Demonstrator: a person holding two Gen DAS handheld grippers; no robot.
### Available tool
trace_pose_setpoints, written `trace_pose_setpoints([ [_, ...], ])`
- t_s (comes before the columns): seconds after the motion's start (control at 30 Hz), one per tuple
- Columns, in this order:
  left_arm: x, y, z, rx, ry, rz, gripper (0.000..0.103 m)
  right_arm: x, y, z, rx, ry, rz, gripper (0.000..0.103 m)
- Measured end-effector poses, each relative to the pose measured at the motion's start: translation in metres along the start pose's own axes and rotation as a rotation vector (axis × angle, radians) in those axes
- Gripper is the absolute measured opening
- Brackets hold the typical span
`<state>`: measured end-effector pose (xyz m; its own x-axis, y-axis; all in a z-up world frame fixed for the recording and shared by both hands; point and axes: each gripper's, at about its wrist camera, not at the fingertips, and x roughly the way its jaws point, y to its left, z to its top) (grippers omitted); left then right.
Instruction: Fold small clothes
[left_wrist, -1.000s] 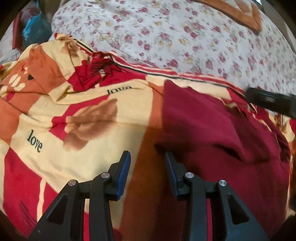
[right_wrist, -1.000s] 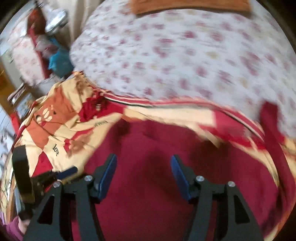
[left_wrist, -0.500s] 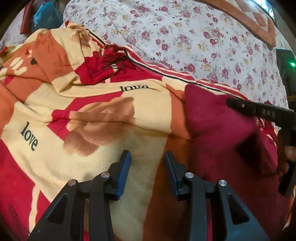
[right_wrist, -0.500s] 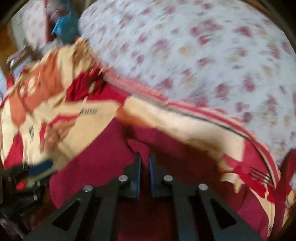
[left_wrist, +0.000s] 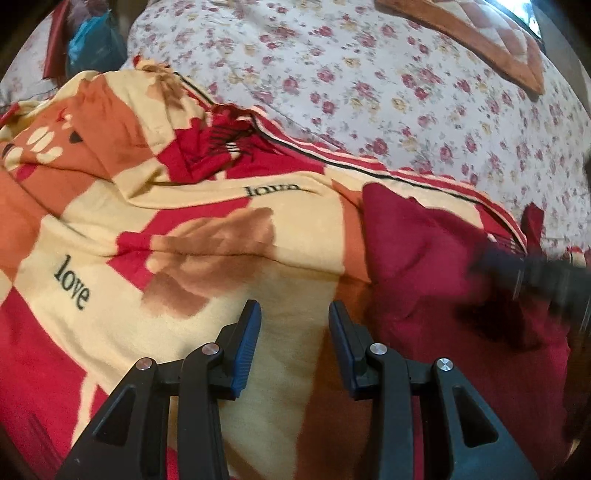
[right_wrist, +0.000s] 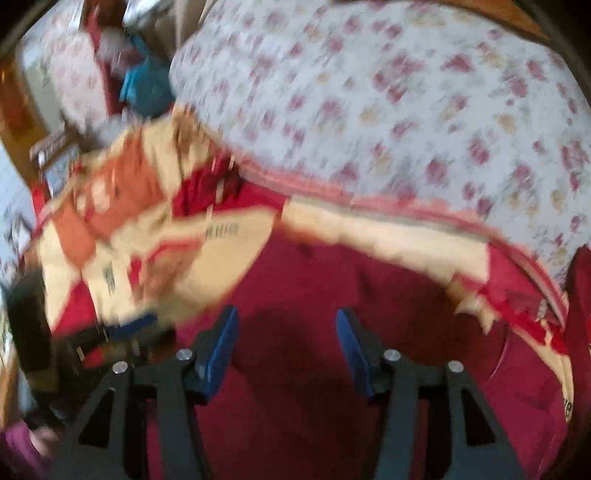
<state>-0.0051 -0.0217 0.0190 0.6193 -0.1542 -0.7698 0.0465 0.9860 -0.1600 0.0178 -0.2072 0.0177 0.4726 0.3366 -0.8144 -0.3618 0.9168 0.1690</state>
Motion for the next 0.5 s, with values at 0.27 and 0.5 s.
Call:
trace_pose_setpoints([
  [0.27,-0.009,0.008,0.006,-0.051,-0.047,-0.096,0.017,-0.041,0.012,-0.055,-0.057,-0.001,-0.025,0.049],
  [0.5,-0.013,-0.029,0.017,0.015,-0.052,-0.192,0.029,-0.116,-0.073,-0.077,0.145,-0.116,-0.241,0.062],
])
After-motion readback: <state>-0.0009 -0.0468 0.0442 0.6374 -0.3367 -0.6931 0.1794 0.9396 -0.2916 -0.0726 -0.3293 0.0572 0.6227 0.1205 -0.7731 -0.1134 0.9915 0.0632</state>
